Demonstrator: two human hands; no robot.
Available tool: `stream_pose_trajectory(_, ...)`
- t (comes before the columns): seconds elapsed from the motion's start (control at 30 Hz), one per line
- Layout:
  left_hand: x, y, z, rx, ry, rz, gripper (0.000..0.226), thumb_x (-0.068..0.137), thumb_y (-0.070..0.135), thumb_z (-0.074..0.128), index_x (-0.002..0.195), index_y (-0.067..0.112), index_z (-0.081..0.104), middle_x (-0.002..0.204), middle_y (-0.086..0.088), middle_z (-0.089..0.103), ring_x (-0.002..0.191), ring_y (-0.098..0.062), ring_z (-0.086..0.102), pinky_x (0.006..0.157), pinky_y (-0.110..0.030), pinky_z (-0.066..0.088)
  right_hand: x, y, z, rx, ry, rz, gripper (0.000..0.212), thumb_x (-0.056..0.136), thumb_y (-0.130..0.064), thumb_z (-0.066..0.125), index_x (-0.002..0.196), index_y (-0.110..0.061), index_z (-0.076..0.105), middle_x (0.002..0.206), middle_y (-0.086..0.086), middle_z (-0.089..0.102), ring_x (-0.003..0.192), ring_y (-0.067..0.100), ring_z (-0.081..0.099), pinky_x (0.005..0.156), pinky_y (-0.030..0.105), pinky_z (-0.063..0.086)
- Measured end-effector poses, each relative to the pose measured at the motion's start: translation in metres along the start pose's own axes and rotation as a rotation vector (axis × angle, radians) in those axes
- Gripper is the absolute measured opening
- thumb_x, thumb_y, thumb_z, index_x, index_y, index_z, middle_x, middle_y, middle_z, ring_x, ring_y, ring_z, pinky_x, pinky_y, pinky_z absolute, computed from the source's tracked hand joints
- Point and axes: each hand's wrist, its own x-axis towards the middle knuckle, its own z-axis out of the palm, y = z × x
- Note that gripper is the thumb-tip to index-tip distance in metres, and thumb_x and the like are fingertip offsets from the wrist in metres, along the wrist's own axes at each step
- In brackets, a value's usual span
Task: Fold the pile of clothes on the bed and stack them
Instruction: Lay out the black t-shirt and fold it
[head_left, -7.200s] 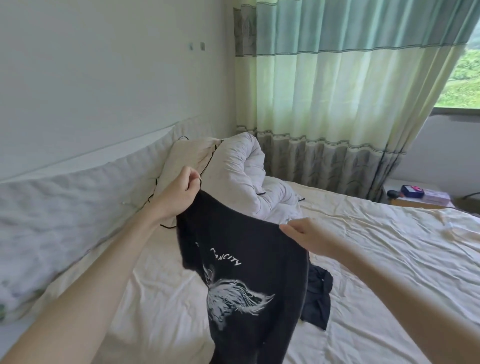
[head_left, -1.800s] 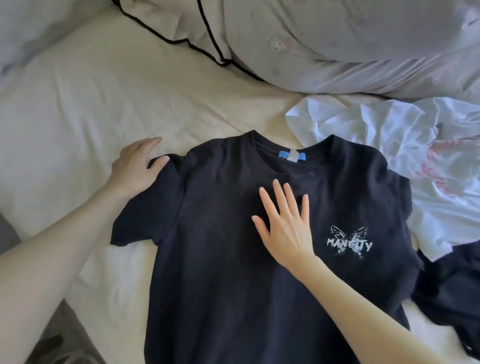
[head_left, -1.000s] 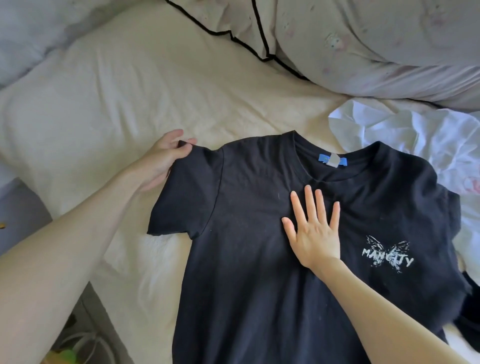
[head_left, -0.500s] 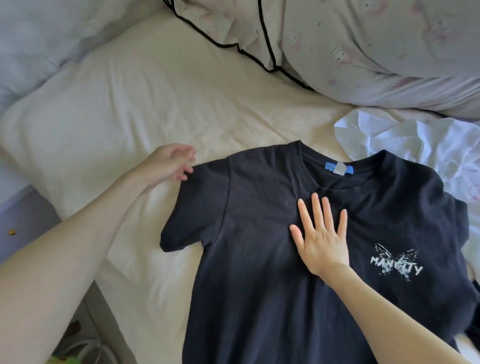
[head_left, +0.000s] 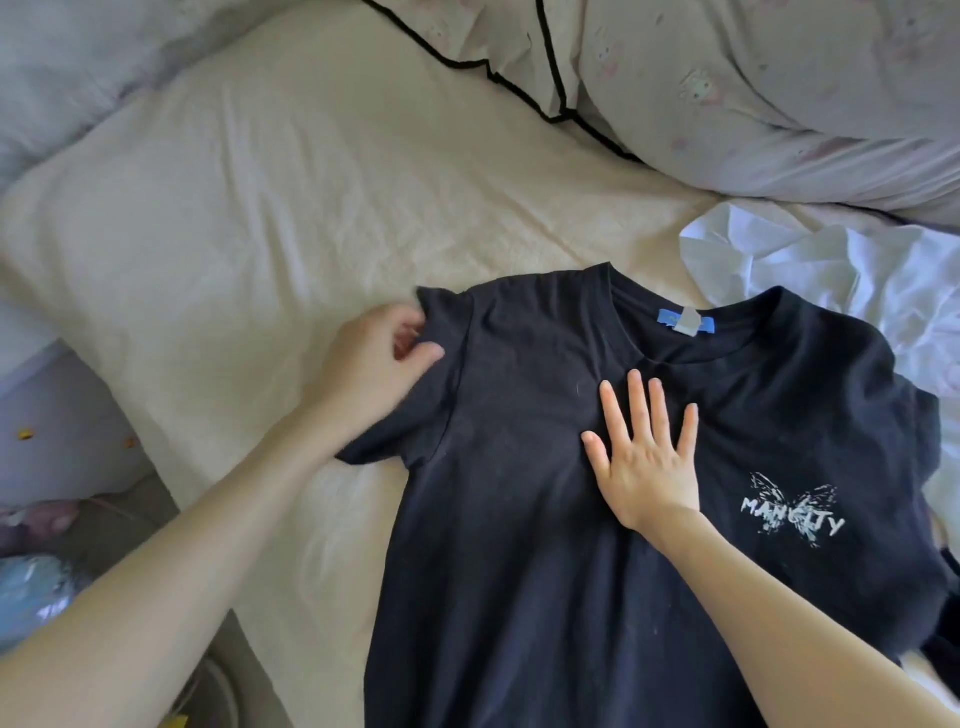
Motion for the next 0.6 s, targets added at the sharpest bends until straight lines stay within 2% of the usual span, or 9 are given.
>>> stream_pose_trajectory(0.07,-0.02,0.006,0.011,-0.03,-0.123,0.111,0.008,0.086,0.028,0.064,0.093,0.028,0.066,0.083,0.018,0.059,0.079,0.006,0.056,0.065,-0.002,0.04,0.0,0.001,-0.002,0.021,-0.017,-0.003,0.061,0.088,-0.057,-0.003,0.138,-0.031,-0.027,0.158,0.003,-0.017,0.145,0.023,-0.017,0.114,0.053,-0.011)
stream_pose_trajectory(0.13,-0.03,0.001,0.014,0.007,-0.042,0.106,0.015,0.089,0.027,0.06,0.102,0.024,0.068,0.096,0.014,0.062,0.09,0.002,0.057,0.074,-0.007,0.041,0.0,0.002,-0.005,0.027,-0.033,-0.017,0.061,0.088,-0.057,-0.003,0.137,-0.031,-0.028,0.158,0.003,-0.018,0.145,0.023,-0.018,0.114,0.053,-0.01)
stream_pose_trajectory(0.2,-0.03,-0.012,0.01,0.109,0.083,-0.083,0.035,0.09,0.032,0.058,0.123,0.019,0.058,0.119,0.001,0.059,0.111,-0.015,0.054,0.09,-0.026,0.043,0.0,0.003,-0.007,0.023,-0.047,-0.024,0.061,0.088,-0.057,-0.002,0.137,-0.031,-0.029,0.158,0.003,-0.019,0.145,0.023,-0.018,0.114,0.053,-0.009)
stream_pose_trajectory(0.27,-0.034,-0.025,0.008,0.158,-0.05,-0.394,0.059,0.089,0.045,0.056,0.138,0.015,0.041,0.135,-0.008,0.049,0.123,-0.027,0.047,0.099,-0.04,0.042,0.001,0.003,-0.009,0.022,-0.06,-0.027,0.061,0.089,-0.057,-0.001,0.136,-0.031,-0.029,0.158,0.003,-0.019,0.145,0.024,-0.018,0.114,0.053,-0.008)
stream_pose_trajectory(0.3,-0.038,-0.03,0.009,0.112,-0.125,-0.494,0.065,0.087,0.051,0.056,0.139,0.013,0.04,0.135,-0.007,0.049,0.124,-0.027,0.047,0.098,-0.04,0.043,0.001,0.003,-0.009,0.025,-0.065,-0.028,0.061,0.089,-0.057,0.0,0.136,-0.031,-0.029,0.158,0.003,-0.019,0.145,0.024,-0.018,0.114,0.053,-0.008)
stream_pose_trajectory(0.37,-0.044,-0.033,0.011,-0.093,-0.162,-0.571,0.057,0.084,0.054,0.059,0.124,0.014,0.055,0.12,0.0,0.06,0.107,-0.017,0.058,0.082,-0.027,0.049,0.001,0.003,-0.009,0.027,-0.069,-0.028,0.061,0.089,-0.057,-0.001,0.136,-0.031,-0.03,0.158,0.003,-0.019,0.145,0.024,-0.018,0.114,0.053,-0.008)
stream_pose_trajectory(0.43,-0.047,-0.031,0.012,-0.308,-0.155,-0.604,0.034,0.084,0.046,0.064,0.099,0.016,0.069,0.092,0.004,0.07,0.078,-0.007,0.063,0.058,-0.017,0.046,0.002,0.004,-0.009,0.023,-0.081,-0.031,0.061,0.089,-0.057,0.0,0.136,-0.031,-0.03,0.158,0.003,-0.02,0.145,0.023,-0.018,0.114,0.053,-0.008)
stream_pose_trajectory(0.47,-0.048,-0.029,0.011,-0.356,-0.142,-0.612,0.024,0.085,0.039,0.066,0.092,0.017,0.071,0.083,0.006,0.069,0.071,-0.005,0.062,0.052,-0.016,0.044,0.002,0.004,-0.009,0.023,-0.09,-0.032,0.061,0.09,-0.057,0.0,0.136,-0.031,-0.03,0.158,0.002,-0.02,0.145,0.023,-0.018,0.114,0.053,-0.008)
stream_pose_trajectory(0.6,-0.051,-0.013,0.012,-0.303,0.036,-0.573,0.008,0.087,0.023,0.065,0.081,0.018,0.067,0.076,0.007,0.063,0.076,-0.015,0.06,0.058,-0.023,0.041,0.001,0.006,-0.016,0.039,-0.128,-0.038,0.065,0.094,-0.057,0.008,0.146,-0.03,-0.02,0.158,0.001,-0.019,0.145,0.022,-0.018,0.114,0.051,-0.008)
